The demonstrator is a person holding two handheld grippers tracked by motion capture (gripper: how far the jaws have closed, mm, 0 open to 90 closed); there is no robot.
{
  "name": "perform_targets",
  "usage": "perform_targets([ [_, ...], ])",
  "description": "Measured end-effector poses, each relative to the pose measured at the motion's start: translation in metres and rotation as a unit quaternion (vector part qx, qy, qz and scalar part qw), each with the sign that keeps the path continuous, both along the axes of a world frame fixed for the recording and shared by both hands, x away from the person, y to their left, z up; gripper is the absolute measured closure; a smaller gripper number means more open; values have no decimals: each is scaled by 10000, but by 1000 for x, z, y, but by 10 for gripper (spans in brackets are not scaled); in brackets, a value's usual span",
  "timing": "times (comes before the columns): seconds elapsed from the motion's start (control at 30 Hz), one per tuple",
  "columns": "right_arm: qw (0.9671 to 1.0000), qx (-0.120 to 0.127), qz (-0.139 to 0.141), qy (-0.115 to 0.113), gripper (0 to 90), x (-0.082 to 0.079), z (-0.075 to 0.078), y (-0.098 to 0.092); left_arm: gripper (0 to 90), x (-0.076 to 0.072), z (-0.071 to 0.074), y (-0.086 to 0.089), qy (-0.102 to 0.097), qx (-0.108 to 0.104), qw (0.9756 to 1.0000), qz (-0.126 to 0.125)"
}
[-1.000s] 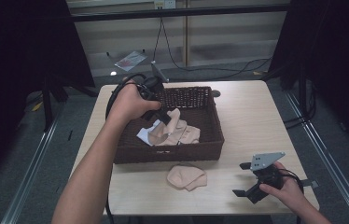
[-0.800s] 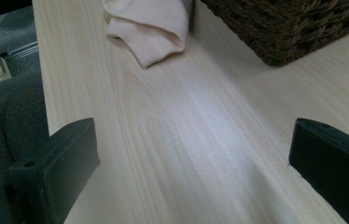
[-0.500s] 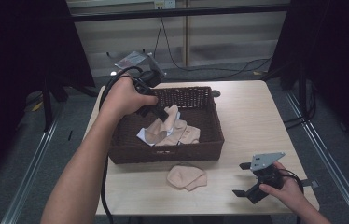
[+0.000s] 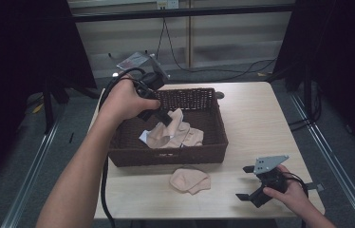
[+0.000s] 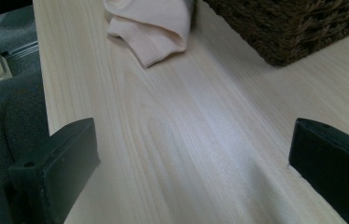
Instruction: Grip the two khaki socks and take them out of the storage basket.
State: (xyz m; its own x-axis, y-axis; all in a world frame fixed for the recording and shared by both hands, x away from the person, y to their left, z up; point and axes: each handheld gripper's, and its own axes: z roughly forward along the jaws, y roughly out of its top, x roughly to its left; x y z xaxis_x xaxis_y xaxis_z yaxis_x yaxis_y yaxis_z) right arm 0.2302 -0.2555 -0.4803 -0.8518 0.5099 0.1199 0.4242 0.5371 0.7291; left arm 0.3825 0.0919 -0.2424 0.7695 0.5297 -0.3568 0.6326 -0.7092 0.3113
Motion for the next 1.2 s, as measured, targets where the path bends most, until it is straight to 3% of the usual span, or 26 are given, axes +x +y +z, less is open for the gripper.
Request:
perform_targets([
  [0.17,10000,-14,17,-9,9,0,0,0,831,-6,-7,-3,-6,-13,10000,-97],
  [0.37,10000,-2,-9,-9,9,0,0,0,831,-13,-25,-7,25,-11,9997,-260],
  [0.53,10000,10,-8,-23,9,0,1,-1,829,-16,-35,-8,23,-104,9996,-278],
  [0.8,10000,2,-11,-17,9,0,1,-1,828,-19,-55,-10,40,-65,9994,-334],
  [1.2,10000,26,0,-9,9,-1,1,-2,826,-27,-72,-16,30,-109,9992,-372],
])
